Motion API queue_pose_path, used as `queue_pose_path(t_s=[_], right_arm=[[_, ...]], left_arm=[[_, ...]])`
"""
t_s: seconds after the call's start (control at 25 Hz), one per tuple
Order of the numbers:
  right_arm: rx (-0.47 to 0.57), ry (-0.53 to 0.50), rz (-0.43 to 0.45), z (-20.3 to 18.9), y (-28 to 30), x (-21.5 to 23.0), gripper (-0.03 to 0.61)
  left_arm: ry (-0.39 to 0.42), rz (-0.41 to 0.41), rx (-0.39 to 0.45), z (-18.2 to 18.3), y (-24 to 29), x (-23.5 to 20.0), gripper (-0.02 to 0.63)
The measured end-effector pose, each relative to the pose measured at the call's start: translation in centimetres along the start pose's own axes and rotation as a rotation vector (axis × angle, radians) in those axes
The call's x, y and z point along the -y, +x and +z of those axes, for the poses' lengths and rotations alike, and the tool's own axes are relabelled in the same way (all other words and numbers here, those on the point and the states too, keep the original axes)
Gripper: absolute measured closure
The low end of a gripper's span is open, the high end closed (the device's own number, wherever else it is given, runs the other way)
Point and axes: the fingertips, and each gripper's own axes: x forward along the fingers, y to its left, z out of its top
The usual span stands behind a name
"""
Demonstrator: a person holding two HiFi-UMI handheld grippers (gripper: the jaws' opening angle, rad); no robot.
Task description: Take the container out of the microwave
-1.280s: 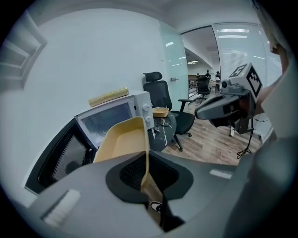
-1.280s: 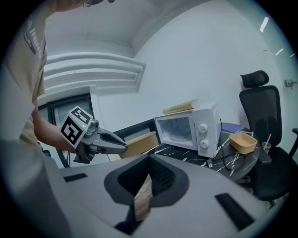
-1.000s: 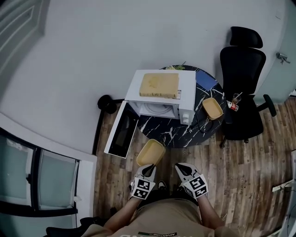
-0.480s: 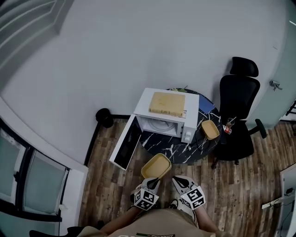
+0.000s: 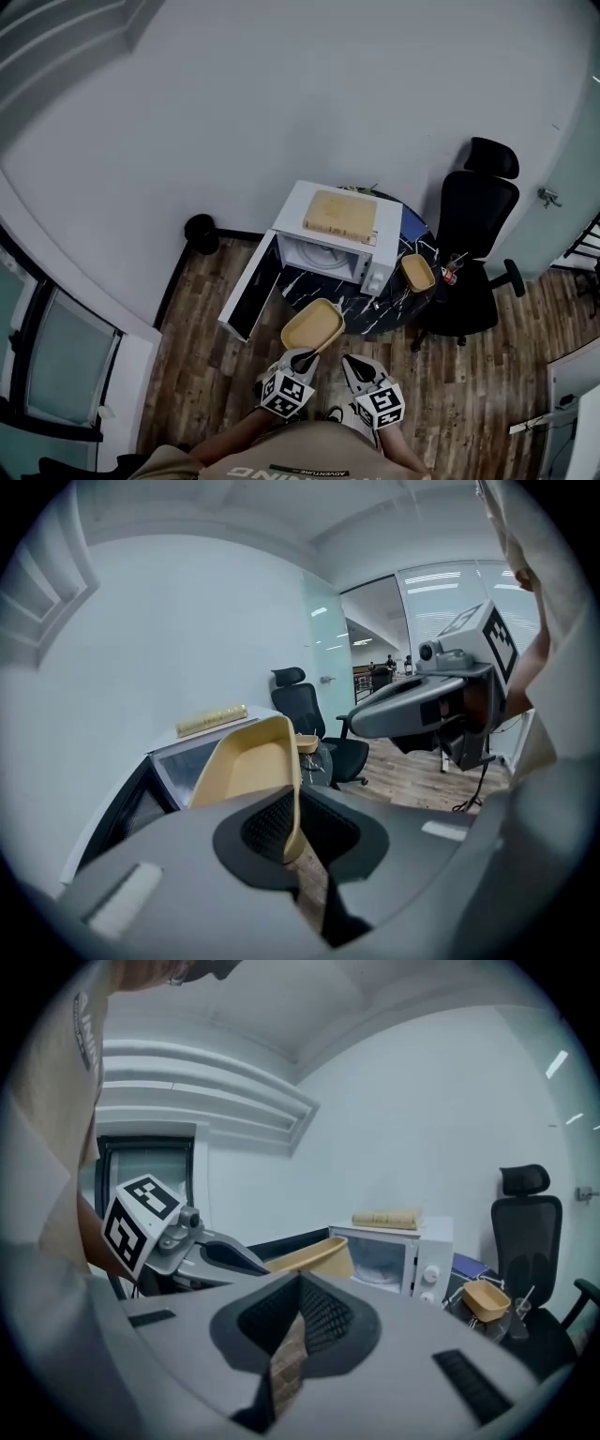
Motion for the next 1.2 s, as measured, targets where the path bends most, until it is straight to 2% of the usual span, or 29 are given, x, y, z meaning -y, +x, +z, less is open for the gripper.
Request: queue_pose_path(t_s=[0.4,0.64,1.08,1.2], right_arm=[[0.012,-0.034,0.003,2.1,0.3,-0.6,0.572],[-0.002,-0.077,0.039,1.8,0.5,-1.0,0.572],[0.007,-0.064,0.050,2.5,2.4,0.6,0.572],[-0.019,-0.051,0.065,1.7,2.4,0.3,0.572]], left_arm=[[-0.049,-0.007,0.024,1.7,-0.7,-2.1,0.591],[-0.020,0.001,-0.006,1.1,-0.5,-2.5,0.591],[-0.015,-0.010,-0.006,2.2,0.3,-2.7,0.589],[-0.054,-0.021,-0.009,1.6,0.3,-2.2,0.589]])
